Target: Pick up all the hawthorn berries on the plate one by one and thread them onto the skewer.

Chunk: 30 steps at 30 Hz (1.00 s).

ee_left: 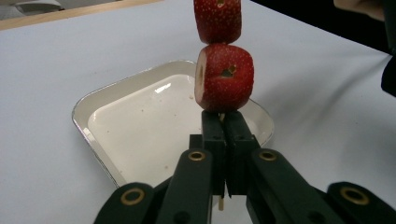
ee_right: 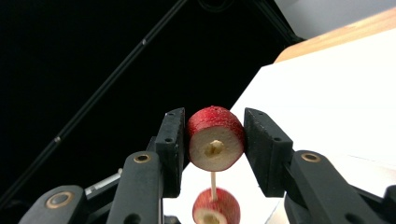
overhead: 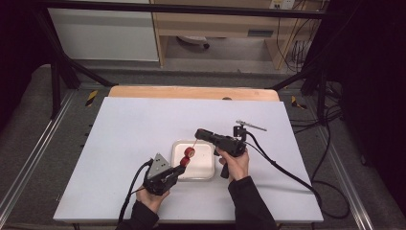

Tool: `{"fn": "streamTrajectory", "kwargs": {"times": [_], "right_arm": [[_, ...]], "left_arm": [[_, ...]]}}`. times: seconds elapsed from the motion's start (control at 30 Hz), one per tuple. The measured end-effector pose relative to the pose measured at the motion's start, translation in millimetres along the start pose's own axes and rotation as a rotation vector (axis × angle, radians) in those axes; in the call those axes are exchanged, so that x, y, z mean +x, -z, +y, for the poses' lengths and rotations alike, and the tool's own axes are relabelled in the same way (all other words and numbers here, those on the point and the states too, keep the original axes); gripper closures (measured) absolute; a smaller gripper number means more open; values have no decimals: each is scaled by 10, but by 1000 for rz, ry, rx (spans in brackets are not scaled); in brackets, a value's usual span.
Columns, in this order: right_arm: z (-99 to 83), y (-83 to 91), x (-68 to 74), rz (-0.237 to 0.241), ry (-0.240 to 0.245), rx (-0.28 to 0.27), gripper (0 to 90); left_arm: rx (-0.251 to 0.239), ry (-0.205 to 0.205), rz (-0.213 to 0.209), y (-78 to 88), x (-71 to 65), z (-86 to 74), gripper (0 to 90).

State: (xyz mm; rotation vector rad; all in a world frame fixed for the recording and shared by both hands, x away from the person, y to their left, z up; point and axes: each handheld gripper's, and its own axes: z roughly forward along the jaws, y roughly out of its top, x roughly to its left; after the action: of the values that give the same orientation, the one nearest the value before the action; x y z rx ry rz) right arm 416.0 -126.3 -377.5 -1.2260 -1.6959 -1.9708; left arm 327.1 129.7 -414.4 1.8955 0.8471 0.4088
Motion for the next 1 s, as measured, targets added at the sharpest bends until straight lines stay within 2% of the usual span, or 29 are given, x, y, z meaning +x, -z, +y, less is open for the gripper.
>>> {"fn": "streamTrajectory", "kwargs": {"times": [0.07,0.1,0.17,0.2,0.23,0.27,0.3,0.37,0.43,0.5,0.57,0.6,0.8,0.83,1.0], "right_arm": [[-28,-7,-1,-16,34,-6,605],[-28,-7,-1,-16,34,-6,605],[-56,-7,11,-29,80,-11,605],[-67,-11,11,-25,87,1,606],[-93,-28,7,-22,83,28,606],[-134,-53,8,-20,92,30,606],[-141,-52,15,-35,114,17,606],[-115,-41,32,-37,122,16,604],[-102,-34,56,-47,155,16,588],[-87,-11,72,-67,196,-7,407],[-56,32,80,-95,262,4,397],[-51,57,84,-110,276,23,371],[-125,117,22,-216,420,117,167],[-144,141,-8,-231,456,132,142],[-183,274,-114,-299,518,220,78]], "left_arm": [[8,7,1,-20,-8,20,886],[8,7,1,-20,-8,20,886],[6,21,-2,-34,-1,54,886],[-9,28,-7,-28,4,82,887],[5,40,-10,-36,7,126,887],[16,34,-3,-51,1,148,887],[5,28,-2,-54,-2,148,887],[-2,38,-13,-62,6,149,887],[-6,47,-20,-62,21,150,886],[-1,40,-16,-52,34,137,886],[4,35,-12,-31,58,103,885],[11,34,-12,-26,74,89,885],[48,44,-12,9,186,26,885],[55,45,-12,15,202,24,884],[82,49,-29,27,269,41,883]]}}
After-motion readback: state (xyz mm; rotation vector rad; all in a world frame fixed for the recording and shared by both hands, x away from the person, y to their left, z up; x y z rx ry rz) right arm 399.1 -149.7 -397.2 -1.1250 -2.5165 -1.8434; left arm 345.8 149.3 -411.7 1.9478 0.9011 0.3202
